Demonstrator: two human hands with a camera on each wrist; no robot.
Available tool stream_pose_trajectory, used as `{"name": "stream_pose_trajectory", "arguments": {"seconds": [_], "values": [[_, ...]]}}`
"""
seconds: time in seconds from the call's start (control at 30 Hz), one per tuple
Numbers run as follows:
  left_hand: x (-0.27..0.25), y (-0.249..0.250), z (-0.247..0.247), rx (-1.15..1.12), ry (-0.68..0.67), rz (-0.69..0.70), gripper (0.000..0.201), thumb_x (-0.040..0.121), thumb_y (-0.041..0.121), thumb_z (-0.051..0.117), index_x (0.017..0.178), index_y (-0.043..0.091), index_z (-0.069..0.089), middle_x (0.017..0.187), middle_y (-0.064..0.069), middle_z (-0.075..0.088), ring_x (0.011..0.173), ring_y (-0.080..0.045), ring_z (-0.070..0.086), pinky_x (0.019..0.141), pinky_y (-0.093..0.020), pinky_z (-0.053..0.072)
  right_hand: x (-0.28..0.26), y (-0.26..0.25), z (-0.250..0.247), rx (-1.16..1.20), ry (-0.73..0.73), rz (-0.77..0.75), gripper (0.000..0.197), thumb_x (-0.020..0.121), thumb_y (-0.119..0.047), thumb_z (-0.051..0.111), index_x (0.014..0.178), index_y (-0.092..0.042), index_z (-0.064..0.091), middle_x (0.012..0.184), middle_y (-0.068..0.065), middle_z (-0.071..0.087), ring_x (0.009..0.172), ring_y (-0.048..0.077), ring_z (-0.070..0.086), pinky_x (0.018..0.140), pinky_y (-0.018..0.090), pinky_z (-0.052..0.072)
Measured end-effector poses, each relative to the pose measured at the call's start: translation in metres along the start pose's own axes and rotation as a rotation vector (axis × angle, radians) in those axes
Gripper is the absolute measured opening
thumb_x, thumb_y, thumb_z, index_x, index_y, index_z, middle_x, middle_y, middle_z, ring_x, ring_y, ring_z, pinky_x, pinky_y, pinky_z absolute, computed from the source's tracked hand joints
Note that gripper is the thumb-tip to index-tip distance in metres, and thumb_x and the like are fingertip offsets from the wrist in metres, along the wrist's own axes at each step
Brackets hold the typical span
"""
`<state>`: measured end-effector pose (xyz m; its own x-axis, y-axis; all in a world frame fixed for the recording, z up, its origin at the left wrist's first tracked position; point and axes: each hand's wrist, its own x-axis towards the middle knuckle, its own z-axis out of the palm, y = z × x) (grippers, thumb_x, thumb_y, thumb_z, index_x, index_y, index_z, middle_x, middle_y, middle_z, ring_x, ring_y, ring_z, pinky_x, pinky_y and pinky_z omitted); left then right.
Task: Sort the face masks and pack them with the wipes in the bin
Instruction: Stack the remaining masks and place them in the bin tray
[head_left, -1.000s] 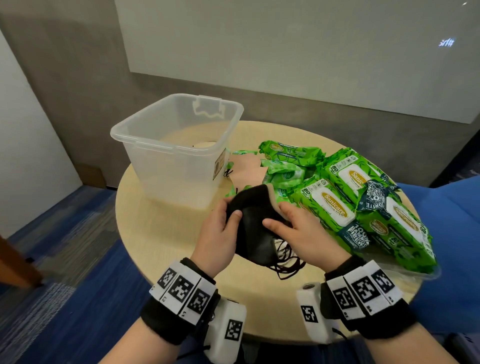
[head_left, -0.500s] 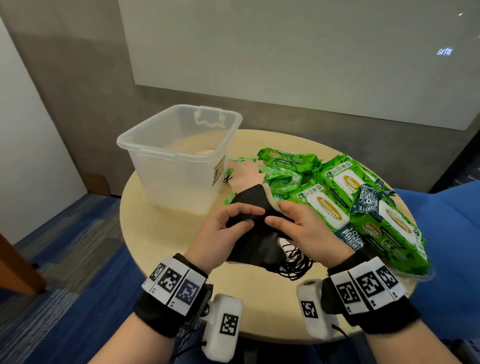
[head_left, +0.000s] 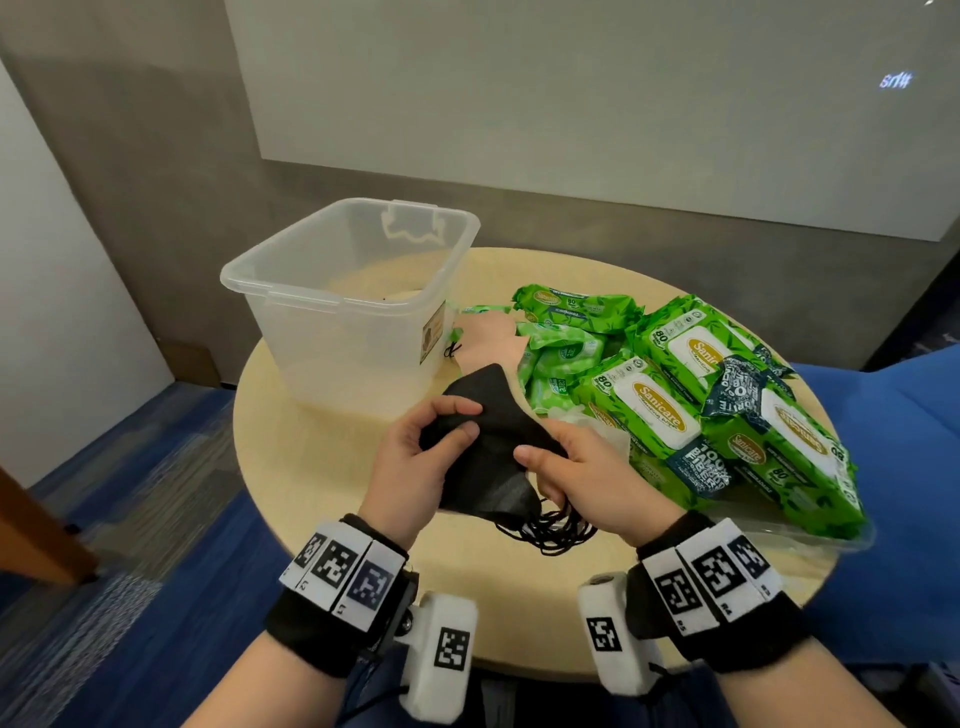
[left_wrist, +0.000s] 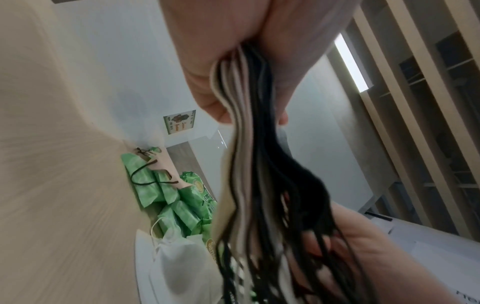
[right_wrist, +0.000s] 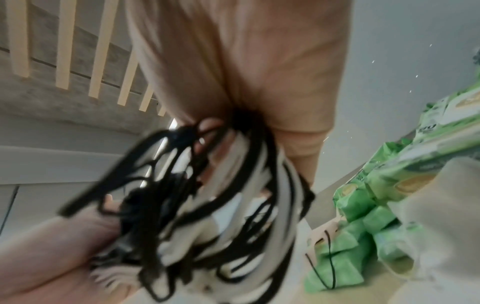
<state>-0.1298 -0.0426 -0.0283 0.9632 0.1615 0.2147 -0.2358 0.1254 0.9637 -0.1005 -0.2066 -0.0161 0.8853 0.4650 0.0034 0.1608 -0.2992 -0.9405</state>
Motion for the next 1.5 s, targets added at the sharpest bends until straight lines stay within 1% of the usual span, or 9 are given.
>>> {"name": "stream_pose_trajectory", "arguments": {"seconds": [0.23, 0.43, 0.7, 0.8, 0.97, 1.07, 1.27, 1.4, 1.5], "values": [[0.005, -0.02, -0.001, -0.163, 0.184, -0.048, 0.043, 0.082, -0.013, 0.057, 0.071, 0.026, 0.074, 0.077, 0.008, 0.071, 0.083, -0.012, 0.065, 0.075, -0.028, 0.053, 0.019, -0.003, 0.013, 0.093, 0.088, 0.059, 0.013, 0.098, -0.019, 0.042, 0.094, -0.012, 0.053, 0.052, -0.001, 0.048, 0.045, 0.007, 0.043, 0.045, 0.019, 0.038], [0.018, -0.019, -0.018, -0.028, 0.276, -0.016, 0.031, 0.083, -0.01, 0.059, 0.076, 0.018, 0.071, 0.067, 0.01, 0.069, 0.071, 0.0, 0.062, 0.068, -0.01, 0.048, 0.041, 0.012, -0.026, -0.411, 0.286, 0.095, 0.014, 0.092, -0.025, 0.054, 0.094, -0.013, 0.06, 0.092, 0.003, 0.062, 0.084, 0.017, 0.055, 0.074, 0.029, 0.041], [0.02, -0.021, -0.023, -0.004, 0.213, -0.025, 0.029, 0.083, -0.009, 0.059, 0.081, 0.017, 0.071, 0.081, 0.001, 0.069, 0.078, 0.001, 0.065, 0.073, -0.011, 0.05, 0.053, 0.048, -0.041, -1.023, -0.096, 0.428, 0.063, 0.074, -0.032, 0.076, 0.128, -0.011, 0.05, 0.131, 0.007, 0.051, 0.122, 0.022, 0.045, 0.098, 0.029, 0.036], [0.019, -0.023, -0.022, -0.016, 0.151, -0.056, 0.029, 0.084, -0.01, 0.058, 0.084, 0.016, 0.071, 0.087, 0.001, 0.07, 0.083, 0.001, 0.066, 0.074, -0.011, 0.05, 0.062, 0.057, -0.033, -1.168, -0.183, 0.466, 0.065, 0.074, -0.041, 0.074, 0.125, -0.01, 0.05, 0.124, 0.008, 0.053, 0.117, 0.025, 0.049, 0.094, 0.033, 0.042], [0.021, -0.024, -0.023, 0.009, 0.105, -0.095, 0.033, 0.084, -0.011, 0.057, 0.086, 0.018, 0.071, 0.089, 0.002, 0.07, 0.083, 0.002, 0.066, 0.07, -0.011, 0.051, 0.074, 0.057, -0.029, -1.307, -0.167, 0.443, 0.027, 0.083, -0.024, 0.064, 0.067, -0.012, 0.046, 0.077, 0.0, 0.045, 0.083, 0.022, 0.052, 0.067, 0.029, 0.042], [0.022, -0.022, -0.025, 0.043, 0.095, -0.098, 0.035, 0.084, -0.011, 0.056, 0.086, 0.02, 0.071, 0.089, 0.004, 0.07, 0.082, 0.003, 0.066, 0.071, -0.012, 0.052, 0.079, 0.06, -0.025, -1.342, -0.09, 0.41, 0.01, 0.09, -0.013, 0.051, 0.083, -0.007, 0.054, 0.086, 0.005, 0.045, 0.088, 0.027, 0.058, 0.066, 0.029, 0.042], [0.026, -0.023, -0.032, 0.14, 0.128, -0.113, 0.037, 0.087, -0.006, 0.054, 0.091, 0.027, 0.07, 0.105, -0.002, 0.068, 0.097, -0.004, 0.063, 0.081, -0.018, 0.053, 0.077, 0.041, -0.033, -1.092, -0.077, 0.402, 0.034, 0.087, -0.007, 0.047, 0.056, -0.016, 0.038, 0.062, 0.002, 0.041, 0.064, 0.023, 0.046, 0.047, 0.024, 0.027], [0.03, -0.029, -0.038, 0.251, 0.11, -0.166, 0.036, 0.089, 0.003, 0.055, 0.097, 0.036, 0.068, 0.118, -0.01, 0.059, 0.109, -0.018, 0.058, 0.1, -0.038, 0.047, 0.062, -0.007, -0.033, -0.87, -0.136, 0.228, 0.026, 0.085, -0.003, 0.042, 0.094, -0.007, 0.067, 0.1, 0.011, 0.065, 0.099, 0.029, 0.058, 0.078, 0.029, 0.047], [0.028, -0.024, -0.034, 0.22, 0.075, -0.159, 0.019, 0.087, 0.021, 0.061, 0.096, 0.035, 0.07, 0.114, -0.006, 0.062, 0.11, -0.015, 0.057, 0.103, -0.039, 0.042, 0.049, -0.045, -0.029, -0.74, -0.2, 0.082, 0.041, 0.082, 0.003, 0.042, 0.054, -0.025, 0.056, 0.06, -0.012, 0.052, 0.067, 0.004, 0.048, 0.06, 0.017, 0.036]]}}
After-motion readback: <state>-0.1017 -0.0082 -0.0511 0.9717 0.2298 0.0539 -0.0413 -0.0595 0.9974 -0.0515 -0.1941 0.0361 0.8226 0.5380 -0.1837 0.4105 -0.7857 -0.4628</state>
